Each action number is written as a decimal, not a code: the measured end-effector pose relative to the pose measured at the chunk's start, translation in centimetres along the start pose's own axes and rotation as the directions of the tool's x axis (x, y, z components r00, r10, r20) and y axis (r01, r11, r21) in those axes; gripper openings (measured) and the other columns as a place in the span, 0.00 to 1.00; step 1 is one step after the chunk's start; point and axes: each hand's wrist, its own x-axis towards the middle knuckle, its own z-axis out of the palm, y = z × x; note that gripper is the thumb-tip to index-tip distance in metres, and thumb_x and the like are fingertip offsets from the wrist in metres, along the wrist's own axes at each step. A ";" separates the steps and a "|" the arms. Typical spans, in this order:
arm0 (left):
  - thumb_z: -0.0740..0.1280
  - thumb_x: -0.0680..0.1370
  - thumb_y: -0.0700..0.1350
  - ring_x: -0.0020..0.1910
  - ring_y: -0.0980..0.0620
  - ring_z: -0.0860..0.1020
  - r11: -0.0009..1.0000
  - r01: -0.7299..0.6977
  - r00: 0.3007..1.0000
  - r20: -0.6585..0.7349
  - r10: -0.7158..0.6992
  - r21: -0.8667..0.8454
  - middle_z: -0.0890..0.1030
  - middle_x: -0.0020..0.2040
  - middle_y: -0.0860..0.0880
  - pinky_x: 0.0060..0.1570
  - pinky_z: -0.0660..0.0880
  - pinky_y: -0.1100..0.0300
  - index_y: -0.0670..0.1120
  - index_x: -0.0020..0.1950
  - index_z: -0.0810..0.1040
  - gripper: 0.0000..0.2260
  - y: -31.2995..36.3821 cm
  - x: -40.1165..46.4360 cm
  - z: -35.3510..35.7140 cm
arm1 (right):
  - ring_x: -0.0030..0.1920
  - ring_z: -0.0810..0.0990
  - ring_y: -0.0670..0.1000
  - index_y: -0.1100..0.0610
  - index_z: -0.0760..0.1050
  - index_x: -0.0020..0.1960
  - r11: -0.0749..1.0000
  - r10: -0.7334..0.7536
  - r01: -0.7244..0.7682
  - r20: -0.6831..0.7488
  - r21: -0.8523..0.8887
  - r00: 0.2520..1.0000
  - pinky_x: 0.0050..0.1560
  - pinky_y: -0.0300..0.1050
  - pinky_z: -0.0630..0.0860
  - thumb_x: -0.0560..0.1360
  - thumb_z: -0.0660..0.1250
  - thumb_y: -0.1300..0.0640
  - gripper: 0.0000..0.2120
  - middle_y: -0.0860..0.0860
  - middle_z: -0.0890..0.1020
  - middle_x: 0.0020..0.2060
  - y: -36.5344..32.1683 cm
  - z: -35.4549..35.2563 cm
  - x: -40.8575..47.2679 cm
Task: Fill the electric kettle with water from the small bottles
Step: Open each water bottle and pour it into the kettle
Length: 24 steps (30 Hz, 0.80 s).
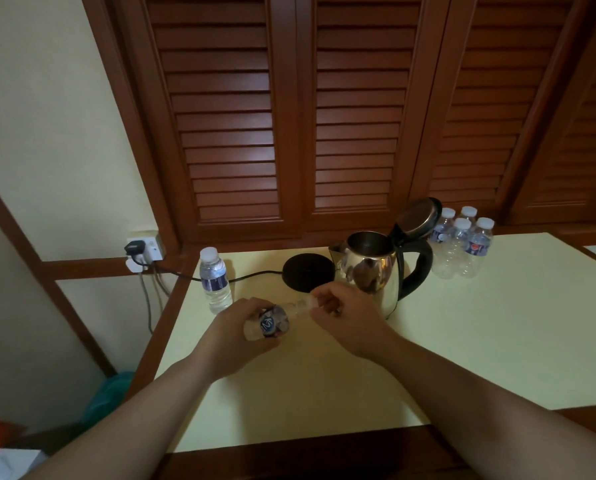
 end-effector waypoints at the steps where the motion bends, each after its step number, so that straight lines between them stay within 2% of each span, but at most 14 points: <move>1: 0.81 0.70 0.52 0.52 0.62 0.80 1.000 -0.016 1.000 0.008 0.016 -0.001 0.80 0.55 0.61 0.51 0.80 0.63 0.62 0.62 0.76 0.24 0.0 0.0 0.0 | 0.48 0.80 0.43 0.51 0.80 0.60 1.000 0.005 -0.005 0.020 0.010 1.000 0.49 0.37 0.79 0.78 0.72 0.53 0.11 0.44 0.81 0.49 0.0 -0.1 0.0; 5: 0.81 0.71 0.51 0.52 0.60 0.80 0.998 -0.061 0.998 0.034 0.061 -0.006 0.80 0.55 0.61 0.52 0.81 0.61 0.61 0.64 0.77 0.24 -0.1 -0.1 -0.3 | 0.50 0.82 0.41 0.51 0.81 0.61 0.999 0.002 -0.005 0.100 0.037 0.995 0.49 0.36 0.81 0.78 0.73 0.52 0.12 0.43 0.83 0.51 -0.1 -0.5 -0.4; 12: 0.80 0.72 0.53 0.53 0.62 0.80 0.995 -0.091 0.992 0.084 0.094 -0.038 0.81 0.56 0.60 0.53 0.79 0.63 0.61 0.66 0.77 0.25 -0.3 -0.3 -1.1 | 0.53 0.82 0.41 0.51 0.83 0.62 0.998 -0.029 0.020 0.140 0.060 0.990 0.53 0.40 0.82 0.78 0.73 0.51 0.13 0.43 0.83 0.54 -0.8 -0.8 -0.6; 15: 0.80 0.72 0.52 0.54 0.62 0.79 0.992 -0.118 0.989 0.079 0.121 -0.050 0.81 0.56 0.59 0.53 0.78 0.64 0.61 0.66 0.77 0.24 -0.3 -0.6 -1.5 | 0.54 0.81 0.40 0.50 0.82 0.63 0.999 -0.020 0.012 0.167 0.049 0.986 0.53 0.37 0.80 0.79 0.73 0.51 0.14 0.42 0.83 0.56 -0.9 -0.5 -0.7; 17: 0.81 0.71 0.51 0.54 0.62 0.79 0.990 -0.133 0.989 0.063 0.135 -0.043 0.81 0.56 0.59 0.53 0.79 0.64 0.60 0.65 0.78 0.25 -0.4 -0.7 -1.6 | 0.53 0.81 0.39 0.50 0.82 0.63 1.000 -0.025 0.021 0.160 0.022 0.987 0.52 0.35 0.79 0.80 0.71 0.48 0.14 0.41 0.83 0.54 -1.1 -0.2 -1.0; 19: 0.81 0.71 0.51 0.53 0.61 0.79 0.988 -0.154 0.987 0.037 0.155 -0.021 0.81 0.56 0.59 0.53 0.79 0.63 0.59 0.66 0.78 0.25 -0.5 -0.8 -1.6 | 0.49 0.82 0.42 0.50 0.81 0.60 1.000 -0.001 0.002 0.161 -0.003 0.987 0.50 0.39 0.81 0.81 0.68 0.44 0.13 0.43 0.84 0.49 -1.4 0.2 -1.2; 22: 0.80 0.71 0.53 0.53 0.60 0.79 0.986 -0.166 0.985 0.035 0.166 0.002 0.80 0.56 0.59 0.55 0.79 0.60 0.57 0.68 0.78 0.26 -0.8 -1.0 -1.6 | 0.42 0.83 0.46 0.52 0.79 0.54 0.998 0.060 -0.054 0.182 -0.042 0.981 0.45 0.44 0.84 0.83 0.65 0.45 0.11 0.48 0.83 0.42 -1.7 0.7 -1.3; 24: 0.80 0.71 0.54 0.53 0.59 0.79 0.987 -0.161 0.985 0.059 0.161 0.005 0.81 0.56 0.58 0.56 0.79 0.58 0.57 0.69 0.78 0.27 -1.3 -1.1 -1.6 | 0.42 0.83 0.47 0.52 0.78 0.55 0.998 0.056 -0.048 0.182 -0.045 0.982 0.44 0.45 0.84 0.82 0.67 0.46 0.10 0.48 0.82 0.43 -1.8 0.9 -1.5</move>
